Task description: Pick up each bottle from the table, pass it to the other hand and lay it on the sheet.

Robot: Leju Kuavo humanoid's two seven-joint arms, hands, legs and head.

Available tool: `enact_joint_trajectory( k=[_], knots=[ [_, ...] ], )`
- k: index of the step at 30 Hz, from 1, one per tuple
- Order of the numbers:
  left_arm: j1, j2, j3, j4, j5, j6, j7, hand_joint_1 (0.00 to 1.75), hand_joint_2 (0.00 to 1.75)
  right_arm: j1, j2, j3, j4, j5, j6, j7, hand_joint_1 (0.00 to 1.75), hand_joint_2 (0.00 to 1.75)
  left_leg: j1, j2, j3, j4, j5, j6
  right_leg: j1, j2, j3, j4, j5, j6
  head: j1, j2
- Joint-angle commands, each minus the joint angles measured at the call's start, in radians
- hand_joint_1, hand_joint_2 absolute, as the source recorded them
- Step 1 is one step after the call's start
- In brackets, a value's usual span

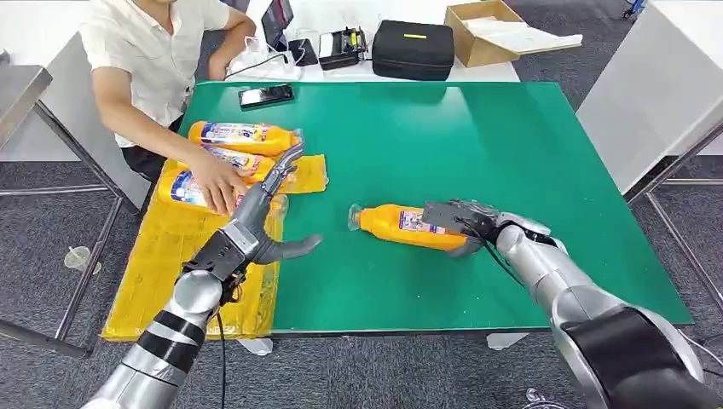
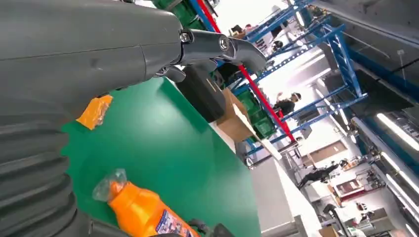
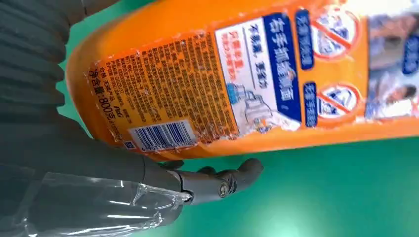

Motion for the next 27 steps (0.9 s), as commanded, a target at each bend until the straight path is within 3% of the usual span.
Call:
enact_joint_trajectory(
  k=[1,13,22,27],
  knots=[
    [-0.051,0.002,-0.036,0.076,0.011,-0.006,0.001,0.0,1.75,-0.036,-0.015,0.092,0.067,-0.025,-0.011,-0.062,1.75,1.75,0.001,0.0,0.003,0.001,-0.002,0.0,0.002,-0.002,0.004,0.0,-0.002,-0.004,0.0,0.0],
    [-0.014,0.011,-0.025,0.035,0.011,0.002,0.001,0.0,1.75,-0.005,0.026,0.088,0.028,-0.048,-0.163,-0.096,1.75,1.75,0.001,0.003,0.004,0.0,-0.003,-0.001,0.002,0.002,0.004,0.0,-0.002,-0.004,0.0,0.0],
    [-0.015,0.009,-0.025,0.035,0.011,0.003,0.001,0.0,1.75,0.001,0.029,0.088,0.03,-0.053,-0.17,-0.106,1.75,1.75,0.001,0.003,0.002,0.001,-0.002,0.0,0.001,0.001,0.003,0.0,-0.001,-0.004,0.0,0.0],
    [-0.007,0.007,-0.017,0.03,0.014,0.006,0.004,0.0,1.75,0.025,0.041,0.026,0.014,-0.124,-0.211,-0.178,1.75,1.75,0.0,0.001,0.001,0.0,-0.001,0.0,0.001,0.001,0.002,0.0,-0.001,-0.002,0.0,0.0]
  ],
)
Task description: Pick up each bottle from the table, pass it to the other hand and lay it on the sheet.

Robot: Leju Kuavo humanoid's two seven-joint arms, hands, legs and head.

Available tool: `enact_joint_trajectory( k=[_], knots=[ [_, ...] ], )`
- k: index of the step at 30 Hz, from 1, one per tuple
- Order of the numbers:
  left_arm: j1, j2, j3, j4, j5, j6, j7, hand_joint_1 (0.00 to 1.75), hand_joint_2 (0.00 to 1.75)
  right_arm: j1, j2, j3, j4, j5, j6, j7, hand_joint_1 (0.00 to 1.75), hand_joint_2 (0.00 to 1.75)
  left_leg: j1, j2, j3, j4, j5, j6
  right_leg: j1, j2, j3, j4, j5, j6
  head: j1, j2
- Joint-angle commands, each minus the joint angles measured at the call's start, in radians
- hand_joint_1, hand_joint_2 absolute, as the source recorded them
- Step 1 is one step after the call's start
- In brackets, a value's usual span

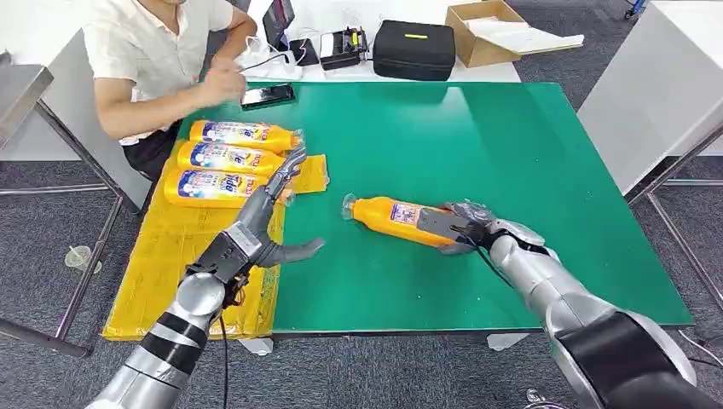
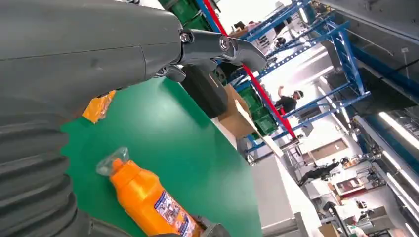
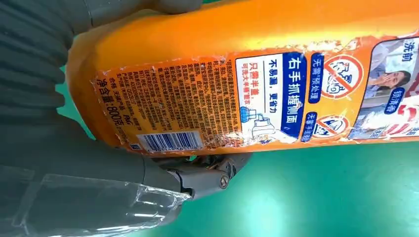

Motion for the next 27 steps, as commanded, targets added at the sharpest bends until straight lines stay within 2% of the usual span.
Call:
enact_joint_trajectory(
  k=[1,3,4,6,7,11,12,13,14,16,18,23,24,25,26,27],
  knots=[
    [-0.007,0.003,-0.001,0.02,0.019,-0.005,0.009,0.0,1.75,0.019,0.034,-0.102,-0.014,-0.15,-0.007,-0.139,1.75,1.75,0.001,0.003,0.003,0.001,-0.002,0.0,0.001,0.002,0.003,0.0,-0.001,-0.004,0.0,0.0],
    [0.013,-0.016,0.026,0.017,0.066,-0.017,0.017,0.0,1.75,0.053,0.028,-0.144,-0.058,-0.193,-0.038,-0.176,1.75,1.75,0.001,0.004,0.005,0.001,-0.004,-0.001,0.002,0.002,0.005,0.0,-0.002,-0.006,0.0,0.0],
    [0.04,-0.043,0.068,0.007,0.141,-0.031,0.04,0.0,1.75,0.079,0.033,-0.185,-0.1,-0.234,-0.067,-0.215,1.75,1.75,0.001,0.002,0.002,-0.001,-0.001,0.0,0.001,0.0,0.002,-0.001,-0.001,-0.003,0.0,0.0],
    [0.089,-0.089,0.12,-0.012,0.263,-0.033,0.073,0.0,1.75,0.141,0.044,-0.258,-0.201,-0.32,-0.052,-0.273,1.75,1.75,0.001,0.002,0.004,-0.001,-0.002,0.0,0.001,0.001,0.003,-0.001,-0.001,-0.003,0.0,0.0],
    [0.097,-0.087,0.104,-0.018,0.271,-0.023,0.072,0.0,1.75,0.174,0.039,-0.265,-0.259,-0.325,-0.047,-0.254,1.75,1.75,0.001,0.003,0.005,0.0,-0.003,0.0,0.002,0.001,0.005,-0.001,-0.002,-0.004,0.0,0.0],
    [0.094,-0.085,0.1,-0.015,0.274,-0.019,0.071,0.0,1.75,0.177,0.038,-0.266,-0.272,-0.326,-0.044,-0.245,1.75,1.75,0.0,0.002,0.002,0.0,-0.002,0.0,0.001,0.001,0.002,0.0,-0.001,-0.003,0.0,0.0],
    [0.091,-0.083,0.1,-0.015,0.275,-0.018,0.071,0.0,1.75,0.176,0.037,-0.267,-0.272,-0.327,-0.044,-0.243,1.75,1.75,0.001,0.005,0.006,0.002,-0.005,0.0,0.003,0.002,0.006,0.001,-0.004,-0.006,0.0,0.0],
    [0.091,-0.083,0.1,-0.015,0.275,-0.018,0.071,0.0,1.75,0.176,0.037,-0.267,-0.272,-0.327,-0.044,-0.243,1.75,1.75,0.001,0.002,0.001,0.001,-0.002,0.0,0.001,0.001,0.002,0.0,-0.002,-0.004,0.0,0.0],
    [0.097,-0.097,0.121,-0.012,0.307,-0.009,0.076,0.0,1.75,0.182,0.042,-0.284,-0.281,-0.349,-0.038,-0.267,1.75,1.75,0.001,0.003,0.002,0.002,-0.003,0.0,0.002,0.001,0.002,0.001,-0.002,-0.005,0.0,0.0],
    [0.135,-0.147,0.172,0.016,0.495,0.006,0.155,0.0,1.75,0.261,0.077,-0.357,-0.406,-0.433,-0.019,-0.327,1.75,1.75,0.0,0.002,0.001,0.0,-0.002,0.0,0.001,0.001,0.001,0.0,-0.001,-0.003,0.0,0.0],
    [0.162,-0.155,0.159,0.046,0.631,0.036,0.186,0.0,1.75,0.349,0.097,-0.381,-0.555,-0.456,-0.026,-0.311,1.75,1.75,0.001,0.004,0.003,0.0,-0.003,0.0,0.002,0.002,0.003,-0.001,-0.002,-0.005,0.0,0.0],
    [0.251,-0.116,0.095,-0.009,0.73,0.123,0.104,0.0,1.75,0.505,0.124,-0.392,-0.802,-0.51,-0.079,-0.299,1.75,1.75,0.001,0.003,0.005,-0.001,-0.004,-0.001,0.002,0.001,0.005,-0.002,-0.003,-0.005,0.0,0.0],
    [0.269,-0.105,0.09,-0.041,0.72,0.139,0.088,0.0,1.75,0.527,0.132,-0.4,-0.832,-0.521,-0.089,-0.301,1.75,1.75,0.001,0.002,0.003,-0.001,-0.003,-0.001,0.001,0.0,0.003,-0.001,-0.003,-0.004,0.0,0.0],
    [0.28,-0.101,0.088,-0.062,0.72,0.139,0.087,0.0,1.75,0.541,0.138,-0.4,-0.845,-0.532,-0.082,-0.302,1.75,1.75,0.002,0.004,0.009,0.0,-0.008,-0.001,0.003,0.001,0.008,0.0,-0.007,-0.007,0.0,0.0],
    [0.281,-0.099,0.085,-0.066,0.724,0.13,0.092,0.0,1.75,0.545,0.141,-0.397,-0.848,-0.539,-0.073,-0.306,1.75,1.75,0.001,0.002,0.003,-0.001,-0.004,-0.001,0.002,0.0,0.002,-0.001,-0.004,-0.004,0.0,0.0],
    [0.28,-0.094,0.072,-0.071,0.742,0.085,0.113,0.0,1.75,0.548,0.146,-0.378,-0.845,-0.551,-0.039,-0.312,1.75,1.75,0.001,0.002,0.004,0.0,-0.006,-0.001,0.002,0.0,0.004,0.0,-0.005,-0.005,0.0,0.0]
  ],
)
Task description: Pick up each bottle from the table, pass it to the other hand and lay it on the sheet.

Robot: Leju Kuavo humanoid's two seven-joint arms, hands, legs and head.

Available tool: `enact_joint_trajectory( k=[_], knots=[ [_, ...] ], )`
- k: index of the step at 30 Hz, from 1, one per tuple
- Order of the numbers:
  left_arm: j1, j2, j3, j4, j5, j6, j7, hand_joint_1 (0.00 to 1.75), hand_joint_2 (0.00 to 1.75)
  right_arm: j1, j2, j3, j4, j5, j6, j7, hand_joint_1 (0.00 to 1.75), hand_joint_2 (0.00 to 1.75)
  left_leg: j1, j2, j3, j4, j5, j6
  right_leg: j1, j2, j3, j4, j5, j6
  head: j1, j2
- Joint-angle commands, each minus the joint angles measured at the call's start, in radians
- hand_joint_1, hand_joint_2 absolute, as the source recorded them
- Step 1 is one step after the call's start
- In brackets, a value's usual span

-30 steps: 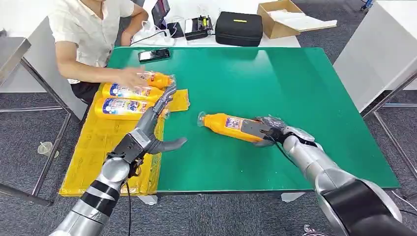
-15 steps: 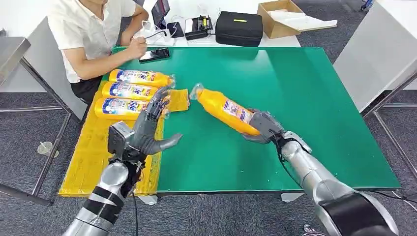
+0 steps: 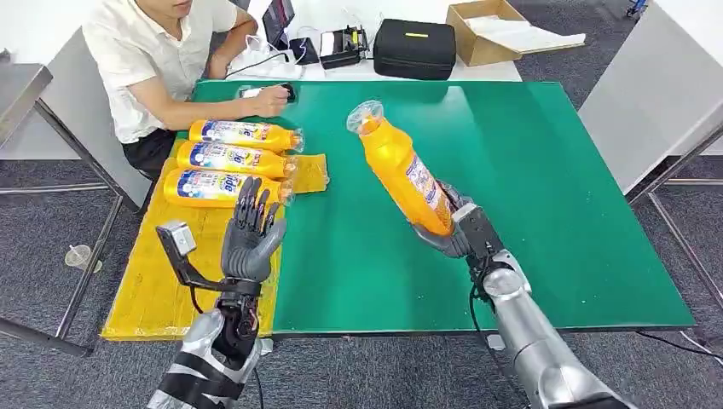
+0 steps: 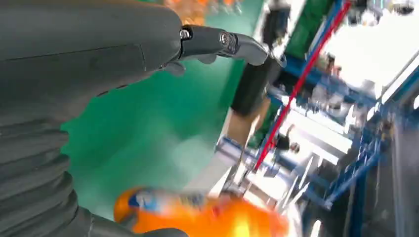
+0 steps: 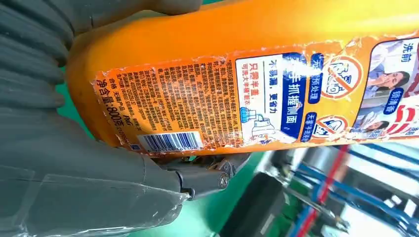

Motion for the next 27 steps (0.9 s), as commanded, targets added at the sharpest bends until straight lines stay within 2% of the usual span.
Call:
enact_joint_trajectory(
  k=[1,2,5,8,14,15,21,27],
  knots=[
    [0.066,0.035,-0.05,-0.048,0.04,-0.044,0.001,0.0,1.75,0.143,0.064,-0.026,-0.253,-0.057,0.042,-0.011,1.75,1.75,0.001,0.003,0.004,0.0,-0.003,0.0,0.001,0.001,0.004,0.0,-0.003,-0.004,0.0,0.0],
    [0.052,0.046,-0.078,-0.03,0.059,-0.124,0.025,0.0,1.75,0.127,0.069,0.003,-0.229,-0.069,0.094,-0.021,1.75,1.75,0.001,0.003,0.004,0.001,-0.004,0.0,0.002,0.001,0.004,0.0,-0.003,-0.004,0.0,0.0],
    [-0.016,0.046,-0.139,0.097,0.024,-0.307,-0.003,0.0,1.75,0.043,0.1,0.115,-0.094,-0.059,0.221,-0.076,1.75,1.75,0.001,0.006,0.003,0.001,-0.003,-0.001,0.002,0.004,0.003,0.0,-0.001,-0.005,0.0,0.0],
    [-0.068,0.023,-0.144,0.199,-0.028,-0.37,-0.04,0.0,1.75,0.0,0.118,0.201,-0.052,-0.057,0.289,-0.098,1.75,1.75,0.001,0.008,0.004,0.0,-0.003,-0.001,0.002,0.006,0.002,0.0,0.0,-0.005,0.0,0.0],
    [-0.14,-0.021,-0.11,0.221,-0.135,-0.304,-0.132,0.0,1.75,-0.053,0.116,0.333,0.074,-0.04,0.38,-0.098,1.75,1.75,0.001,0.003,0.0,0.0,0.001,-0.001,0.002,0.001,0.0,0.0,0.001,-0.003,0.0,0.0],
    [-0.146,-0.022,-0.113,0.213,-0.144,-0.316,-0.136,0.0,1.75,-0.059,0.117,0.353,0.094,-0.042,0.399,-0.098,1.75,1.75,0.002,0.005,0.004,0.001,-0.001,-0.001,0.003,0.002,0.004,0.0,-0.001,-0.005,0.0,0.0],
    [-0.139,-0.026,-0.114,0.18,-0.191,-0.34,-0.177,0.0,1.75,-0.094,0.123,0.401,0.151,-0.056,0.413,-0.098,1.75,1.75,0.001,0.003,0.0,0.0,0.001,-0.001,0.001,0.001,0.0,0.0,0.0,-0.002,0.0,0.0],
    [-0.14,-0.04,-0.079,0.162,-0.238,-0.26,-0.212,0.0,1.75,-0.122,0.123,0.445,0.176,-0.072,0.418,-0.096,1.75,1.75,0.001,0.003,0.001,0.001,0.0,-0.001,0.002,0.001,0.001,0.0,0.0,-0.004,0.0,0.0]
  ],
)
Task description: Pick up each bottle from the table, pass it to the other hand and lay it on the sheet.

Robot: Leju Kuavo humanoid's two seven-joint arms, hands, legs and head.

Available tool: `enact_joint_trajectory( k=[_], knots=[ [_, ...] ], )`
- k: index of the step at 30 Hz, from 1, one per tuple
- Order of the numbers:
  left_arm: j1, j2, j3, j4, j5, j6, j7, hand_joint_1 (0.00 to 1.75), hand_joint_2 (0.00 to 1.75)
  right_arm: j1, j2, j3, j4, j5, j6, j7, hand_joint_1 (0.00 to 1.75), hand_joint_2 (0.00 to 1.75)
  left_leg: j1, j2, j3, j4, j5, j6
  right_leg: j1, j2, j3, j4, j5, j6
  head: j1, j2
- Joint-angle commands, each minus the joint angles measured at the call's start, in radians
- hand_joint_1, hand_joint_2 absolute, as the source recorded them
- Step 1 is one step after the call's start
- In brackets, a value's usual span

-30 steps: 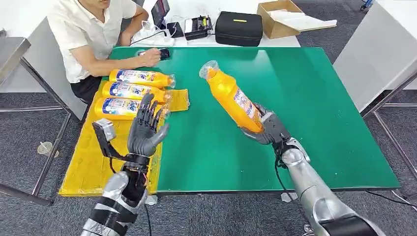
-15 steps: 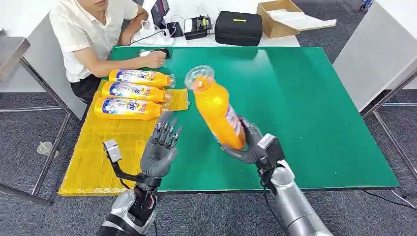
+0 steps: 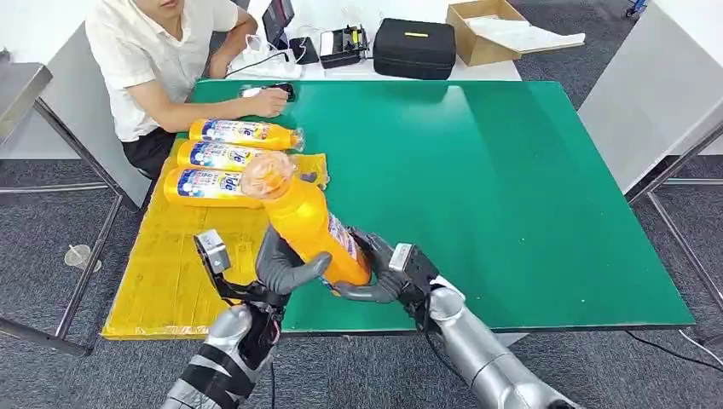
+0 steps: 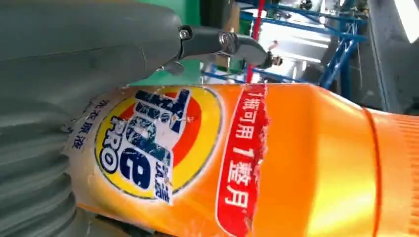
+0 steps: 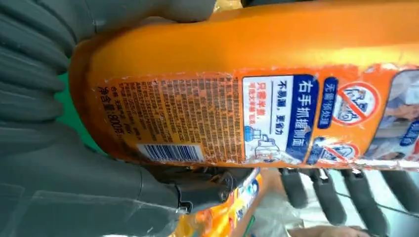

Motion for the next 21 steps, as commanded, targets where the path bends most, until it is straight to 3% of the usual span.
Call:
enact_joint_trajectory(
  k=[1,8,9,10,12,13,21],
  knots=[
    [-0.055,-0.012,0.012,0.033,-0.048,0.067,-0.037,0.0,1.75,-0.101,0.004,0.141,0.16,-0.016,0.011,0.005,1.75,1.75,0.002,0.004,0.006,0.002,-0.004,0.0,0.003,0.002,0.006,0.001,-0.002,-0.005,0.0,0.0],
    [-0.05,-0.005,0.007,0.019,-0.044,0.04,-0.037,0.0,1.75,-0.11,0.006,0.145,0.173,-0.026,0.013,0.006,1.75,1.75,0.001,0.002,0.003,0.001,-0.002,0.0,0.001,0.001,0.003,0.0,-0.001,-0.003,0.0,0.0],
    [-0.05,-0.005,0.007,0.019,-0.044,0.04,-0.037,1.34,1.75,-0.11,0.006,0.145,0.173,-0.026,0.013,0.006,1.75,1.75,0.001,0.002,0.004,0.001,-0.002,0.0,0.002,0.001,0.004,0.0,-0.002,-0.003,0.0,0.0],
    [-0.053,-0.001,0.002,0.026,-0.054,0.04,-0.035,1.75,1.75,-0.112,0.007,0.144,0.175,-0.033,0.013,0.005,1.75,1.75,0.001,0.001,0.002,0.0,-0.001,0.0,0.001,0.0,0.002,0.0,-0.001,-0.002,0.0,0.0],
    [-0.057,0.003,0.001,0.041,-0.079,0.06,-0.035,1.75,1.75,-0.111,0.007,0.137,0.175,-0.051,0.017,0.012,1.33,1.75,0.001,0.003,0.006,0.002,-0.004,0.0,0.002,0.001,0.006,0.0,-0.003,-0.005,0.0,0.0],
    [-0.058,0.004,0.004,0.05,-0.087,0.065,-0.037,1.75,1.75,-0.11,0.005,0.134,0.173,-0.061,0.019,0.017,0.49,1.75,0.001,0.003,0.006,0.002,-0.004,0.0,0.002,0.001,0.006,0.001,-0.003,-0.005,0.0,0.0],
    [-0.059,0.005,0.012,0.063,-0.087,0.069,-0.036,1.75,1.75,-0.105,0.001,0.13,0.174,-0.069,0.017,0.026,0.49,1.75,0.001,0.003,0.006,0.001,-0.003,0.0,0.002,0.001,0.006,0.0,-0.002,-0.004,0.0,0.0]
  ],
)
